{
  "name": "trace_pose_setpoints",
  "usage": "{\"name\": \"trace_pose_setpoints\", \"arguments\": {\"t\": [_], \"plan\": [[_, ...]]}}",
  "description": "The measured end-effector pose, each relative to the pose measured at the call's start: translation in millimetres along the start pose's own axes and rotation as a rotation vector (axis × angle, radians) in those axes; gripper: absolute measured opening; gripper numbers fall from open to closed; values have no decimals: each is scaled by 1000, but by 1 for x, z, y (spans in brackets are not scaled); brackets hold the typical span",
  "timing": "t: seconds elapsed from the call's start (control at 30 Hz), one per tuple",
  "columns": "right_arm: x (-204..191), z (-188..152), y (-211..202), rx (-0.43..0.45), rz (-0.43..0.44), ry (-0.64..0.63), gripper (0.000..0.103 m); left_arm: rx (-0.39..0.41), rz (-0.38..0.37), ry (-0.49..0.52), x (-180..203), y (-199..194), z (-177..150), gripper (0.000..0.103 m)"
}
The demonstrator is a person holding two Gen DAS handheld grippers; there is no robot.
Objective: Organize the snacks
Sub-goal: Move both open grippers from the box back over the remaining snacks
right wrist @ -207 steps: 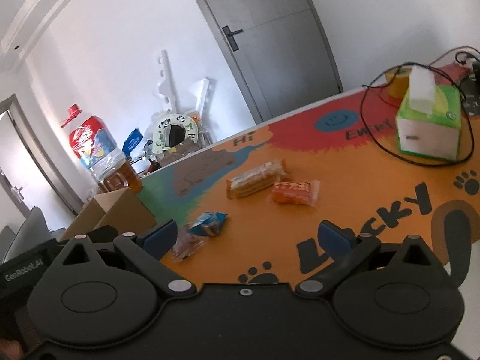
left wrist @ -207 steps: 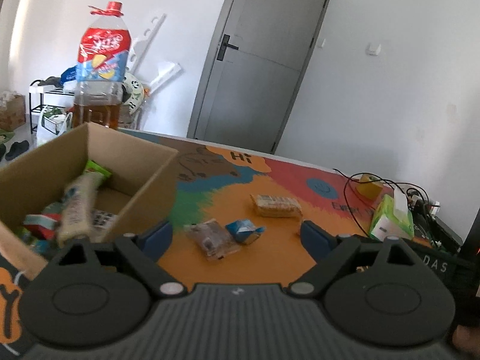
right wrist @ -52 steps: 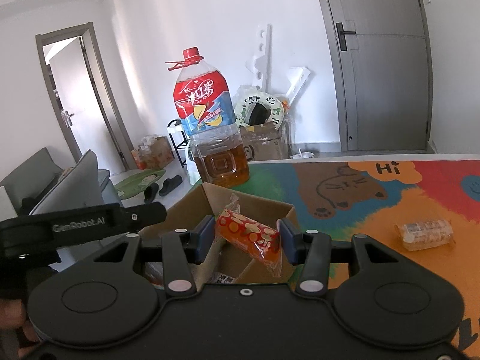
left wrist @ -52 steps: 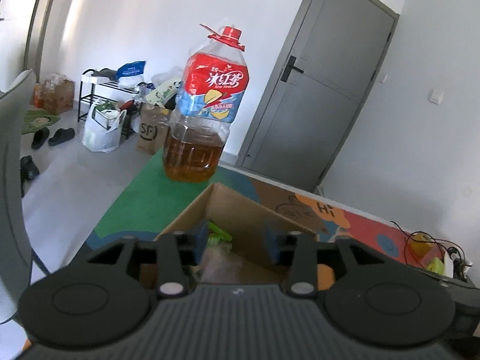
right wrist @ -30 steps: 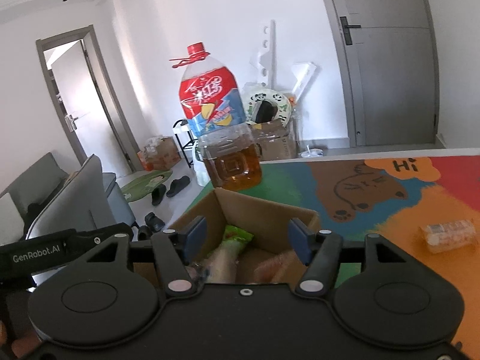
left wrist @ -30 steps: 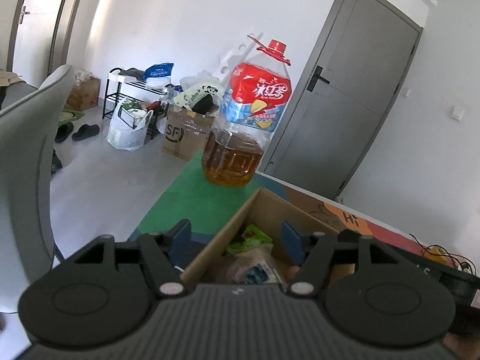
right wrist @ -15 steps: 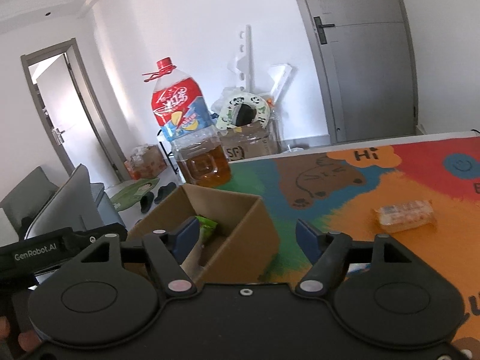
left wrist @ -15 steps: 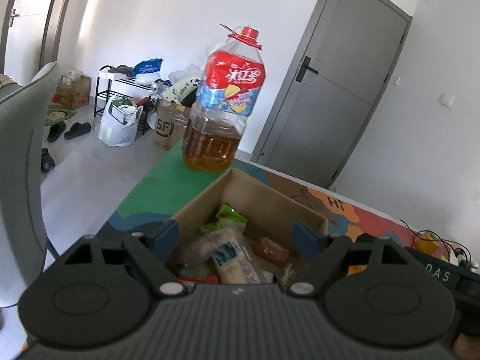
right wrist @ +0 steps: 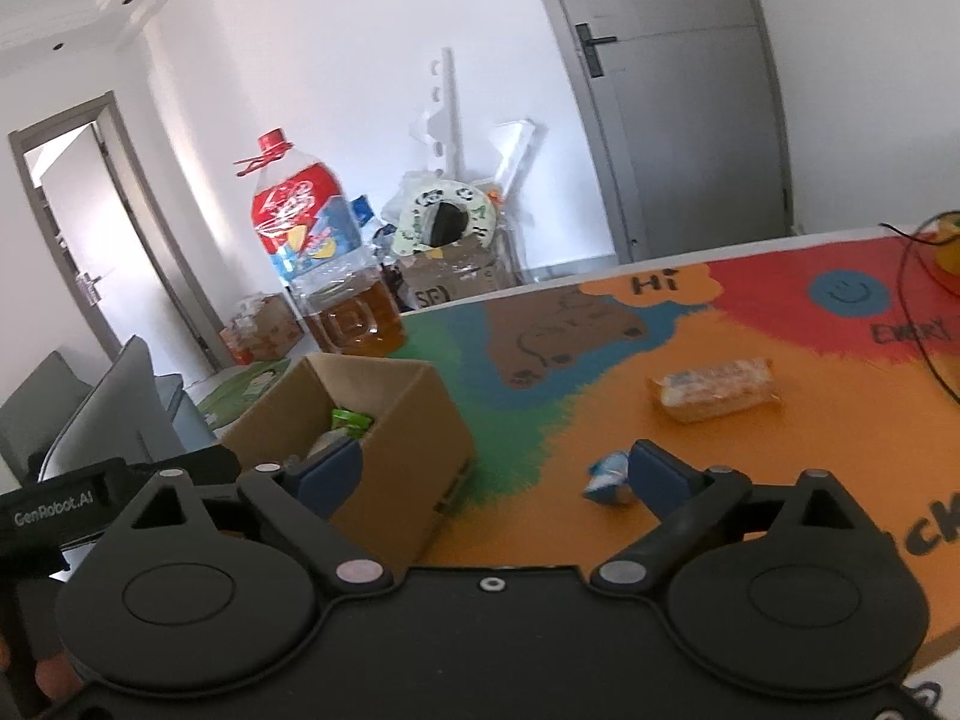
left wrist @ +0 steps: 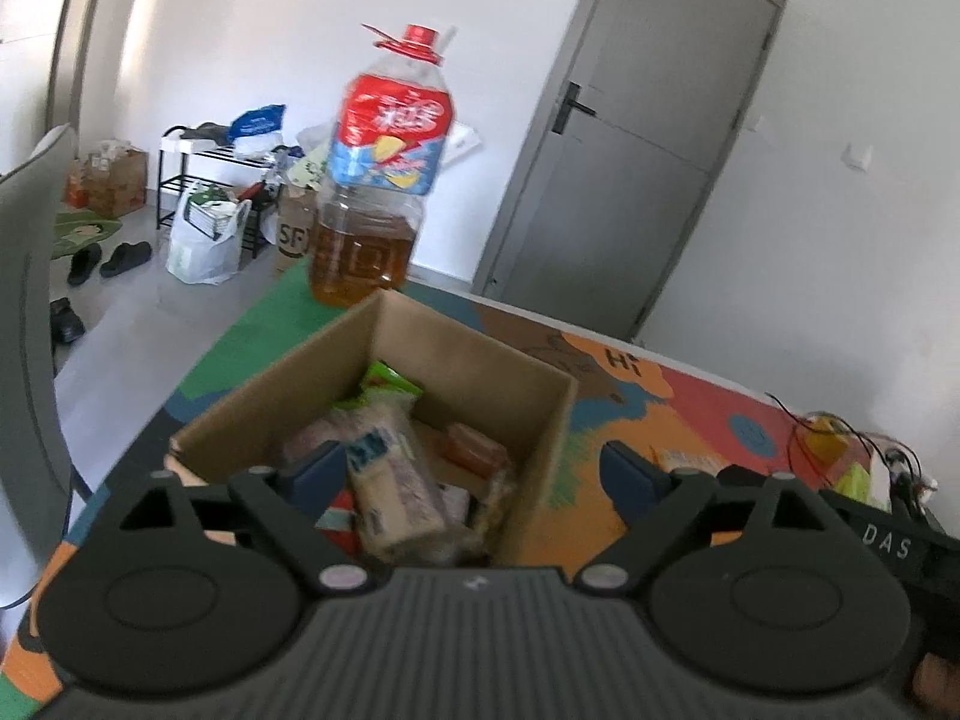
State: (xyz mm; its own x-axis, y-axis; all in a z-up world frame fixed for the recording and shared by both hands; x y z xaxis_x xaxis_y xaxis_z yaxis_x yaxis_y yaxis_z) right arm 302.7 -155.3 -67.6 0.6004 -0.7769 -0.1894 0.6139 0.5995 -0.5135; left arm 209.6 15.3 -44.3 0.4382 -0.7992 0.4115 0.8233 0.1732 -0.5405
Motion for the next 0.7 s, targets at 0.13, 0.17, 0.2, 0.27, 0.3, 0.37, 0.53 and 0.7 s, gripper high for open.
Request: {"name": "trace_pose_setpoints", "arguments": {"t": [0.13,0.17,0.2,0.27,0.3,0.37,0.53,0.7], "plan": [[12,-6,-8,-11,-12,16,99,-29,-14,24,14,0,-10,91],[15,-8,-11,-11,-17,19,101,-36,-19,28,17,1,-12,91],[17,-9,-12,-11,-23,23,102,-43,-27,33,21,0,-14,91],[22,-9,-17,-5,-32,31,102,-49,-43,44,28,-1,-17,91],[26,-9,-20,0,-38,37,102,-46,-50,51,32,-2,-18,91],[33,-9,-24,9,-49,52,102,-37,-65,60,40,-5,-20,91],[50,-8,-32,31,-76,69,100,-30,-106,82,64,-4,-24,91],[68,-5,-36,48,-96,87,98,-42,-128,94,84,6,-30,88]]}}
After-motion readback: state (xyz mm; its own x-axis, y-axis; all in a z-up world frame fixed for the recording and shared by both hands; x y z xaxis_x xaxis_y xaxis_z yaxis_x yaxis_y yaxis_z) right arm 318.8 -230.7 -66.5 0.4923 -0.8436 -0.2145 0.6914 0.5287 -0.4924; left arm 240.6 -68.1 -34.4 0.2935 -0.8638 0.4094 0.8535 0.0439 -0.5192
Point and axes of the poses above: each gripper's, at about its wrist camera, not at the fingertips, and y roughly the way its jaws point, x to its right, z to its top, the point moved 8 cm from there along y, roughly the way its jaws point, and after that the axes turned 9 degrees about -y, right-handed, at the moved point
